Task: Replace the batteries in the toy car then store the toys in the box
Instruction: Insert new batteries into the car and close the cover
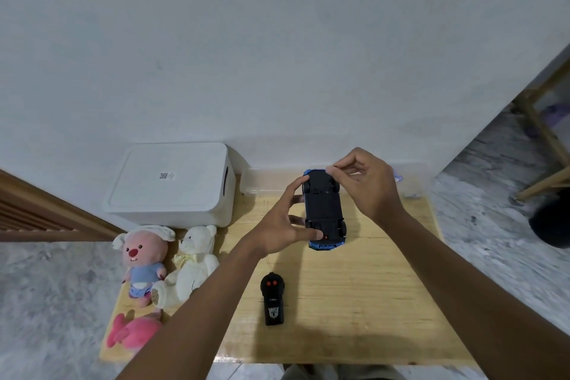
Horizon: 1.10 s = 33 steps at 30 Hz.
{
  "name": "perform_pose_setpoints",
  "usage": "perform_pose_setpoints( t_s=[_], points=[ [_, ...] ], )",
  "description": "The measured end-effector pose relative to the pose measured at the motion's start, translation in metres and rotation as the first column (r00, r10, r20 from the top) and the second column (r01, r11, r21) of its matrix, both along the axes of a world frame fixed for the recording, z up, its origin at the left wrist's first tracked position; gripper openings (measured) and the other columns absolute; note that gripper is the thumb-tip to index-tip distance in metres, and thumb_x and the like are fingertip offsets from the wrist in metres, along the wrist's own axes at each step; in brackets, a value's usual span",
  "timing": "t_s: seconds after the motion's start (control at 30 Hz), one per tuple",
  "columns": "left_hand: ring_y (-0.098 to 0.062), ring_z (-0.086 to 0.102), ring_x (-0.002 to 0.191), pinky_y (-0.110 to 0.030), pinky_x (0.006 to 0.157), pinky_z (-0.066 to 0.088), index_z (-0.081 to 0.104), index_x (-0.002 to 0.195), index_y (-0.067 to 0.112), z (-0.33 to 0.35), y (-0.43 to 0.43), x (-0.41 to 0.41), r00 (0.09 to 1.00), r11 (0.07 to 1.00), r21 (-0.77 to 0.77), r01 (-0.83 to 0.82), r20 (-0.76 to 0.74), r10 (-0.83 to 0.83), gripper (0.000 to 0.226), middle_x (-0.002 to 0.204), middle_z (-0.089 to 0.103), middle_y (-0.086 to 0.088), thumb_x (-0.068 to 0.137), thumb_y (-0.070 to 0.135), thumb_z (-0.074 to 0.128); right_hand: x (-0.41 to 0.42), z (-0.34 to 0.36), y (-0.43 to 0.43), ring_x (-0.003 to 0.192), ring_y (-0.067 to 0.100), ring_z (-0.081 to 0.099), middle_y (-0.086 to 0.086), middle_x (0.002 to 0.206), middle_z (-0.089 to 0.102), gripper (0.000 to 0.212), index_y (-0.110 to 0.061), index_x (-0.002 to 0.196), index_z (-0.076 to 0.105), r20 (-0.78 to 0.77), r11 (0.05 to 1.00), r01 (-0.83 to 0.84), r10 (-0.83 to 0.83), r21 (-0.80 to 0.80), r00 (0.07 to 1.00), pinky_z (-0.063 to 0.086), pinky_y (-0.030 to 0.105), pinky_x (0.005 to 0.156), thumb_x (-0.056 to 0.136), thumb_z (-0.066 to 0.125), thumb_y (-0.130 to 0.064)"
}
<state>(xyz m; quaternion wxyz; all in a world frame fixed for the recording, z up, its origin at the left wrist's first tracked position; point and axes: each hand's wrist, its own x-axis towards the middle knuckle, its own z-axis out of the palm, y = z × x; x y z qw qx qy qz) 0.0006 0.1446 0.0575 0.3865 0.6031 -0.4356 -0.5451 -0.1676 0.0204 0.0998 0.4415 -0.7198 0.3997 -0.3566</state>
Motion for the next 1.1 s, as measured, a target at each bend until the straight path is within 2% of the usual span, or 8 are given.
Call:
perform_pose_setpoints(
  t_s=[0.1, 0.2, 0.3, 0.47, 0.63, 0.73, 0.83, 1.1],
  points=[
    [-0.017, 0.068, 0.097, -0.028, 0.089, 0.059, 0.027, 0.149, 0.058, 0.005, 0.0, -0.001, 1.0, 1.0, -0.006, 0.009, 0.006, -0.009, 0.107, 0.143, 0.047, 0.006, 0.077, 0.009, 0.09, 0.003, 0.004, 0.002, 0.076, 0.008, 0.069, -0.003, 0.083, 0.074, 0.006, -0.014, 0.09, 0.074, 0.008, 0.999, -0.01, 0.01, -0.048, 1.0, 0.055, 0.017, 0.07, 0.087, 0.078, -0.015],
    [-0.016, 0.069, 0.096, -0.027, 0.087, 0.058, 0.028, 0.149, 0.058, 0.009, 0.0, -0.001, 1.0, 1.0, -0.009, 0.011, 0.0, -0.011, 0.106, 0.142, 0.048, 0.006, 0.078, 0.008, 0.089, 0.0, 0.005, 0.004, 0.087, 0.005, 0.071, -0.015, 0.097, 0.075, 0.014, -0.019, 0.103, 0.079, -0.064, 0.986, -0.049, 0.039, -0.162, 0.997, 0.056, 0.018, 0.08, 0.091, 0.073, -0.016],
    [-0.015, 0.069, 0.095, -0.027, 0.087, 0.059, 0.028, 0.148, 0.059, 0.012, 0.002, 0.001, 1.0, 1.0, -0.006, 0.008, 0.003, -0.008, 0.106, 0.142, 0.048, 0.007, 0.077, 0.007, 0.089, -0.001, 0.007, 0.006, 0.094, 0.004, 0.071, -0.014, 0.101, 0.075, 0.014, -0.018, 0.103, 0.078, -0.037, 0.99, -0.022, 0.017, -0.139, 0.999, 0.057, 0.021, 0.087, 0.091, 0.071, -0.012],
    [-0.013, 0.068, 0.093, -0.026, 0.087, 0.058, 0.029, 0.148, 0.059, 0.016, 0.009, 0.004, 1.0, 1.0, -0.025, 0.006, 0.005, -0.006, 0.106, 0.143, 0.049, 0.006, 0.077, 0.008, 0.089, 0.006, 0.014, 0.007, 0.074, 0.01, 0.068, -0.008, 0.083, 0.074, 0.008, -0.019, 0.086, 0.073, 0.027, 0.995, 0.078, -0.076, -0.069, 0.997, 0.057, 0.026, 0.074, 0.084, 0.081, -0.019],
    [-0.014, 0.069, 0.094, -0.028, 0.086, 0.059, 0.028, 0.148, 0.059, 0.022, 0.019, 0.009, 1.0, 1.0, -0.029, 0.004, 0.02, -0.003, 0.106, 0.143, 0.048, 0.005, 0.077, 0.009, 0.089, 0.004, 0.02, 0.021, 0.09, 0.006, 0.069, -0.014, 0.099, 0.075, 0.014, -0.023, 0.101, 0.079, -0.078, 0.968, -0.013, -0.007, -0.249, 0.997, 0.055, 0.025, 0.086, 0.09, 0.072, -0.016],
    [-0.017, 0.069, 0.099, -0.03, 0.088, 0.059, 0.029, 0.149, 0.057, 0.024, 0.027, 0.011, 1.0, 0.999, -0.045, 0.008, 0.014, -0.007, 0.107, 0.144, 0.048, 0.002, 0.076, 0.008, 0.089, 0.007, 0.024, 0.026, 0.091, 0.008, 0.072, -0.01, 0.097, 0.076, 0.009, -0.016, 0.094, 0.079, -0.027, 0.981, -0.009, 0.004, -0.192, 1.0, 0.058, 0.03, 0.088, 0.088, 0.074, -0.012],
    [-0.019, 0.069, 0.1, -0.03, 0.09, 0.059, 0.03, 0.149, 0.056, 0.028, 0.031, 0.011, 1.0, 0.998, -0.055, 0.014, 0.012, -0.013, 0.106, 0.143, 0.049, 0.001, 0.076, 0.008, 0.09, 0.009, 0.032, 0.03, 0.078, 0.011, 0.071, -0.006, 0.083, 0.075, 0.009, -0.015, 0.084, 0.072, 0.02, 0.997, 0.021, -0.02, -0.077, 1.0, 0.059, 0.027, 0.077, 0.084, 0.081, -0.016],
    [-0.016, 0.068, 0.094, -0.036, 0.093, 0.06, 0.028, 0.15, 0.057, 0.031, 0.038, 0.008, 0.999, 0.997, -0.069, 0.025, 0.024, -0.023, 0.108, 0.143, 0.049, 0.003, 0.075, 0.009, 0.09, 0.007, 0.034, 0.041, 0.081, 0.012, 0.072, -0.013, 0.094, 0.075, 0.014, -0.018, 0.098, 0.077, -0.051, 0.967, -0.065, 0.054, -0.248, 0.997, 0.06, 0.027, 0.08, 0.089, 0.071, -0.009]
  ],
)
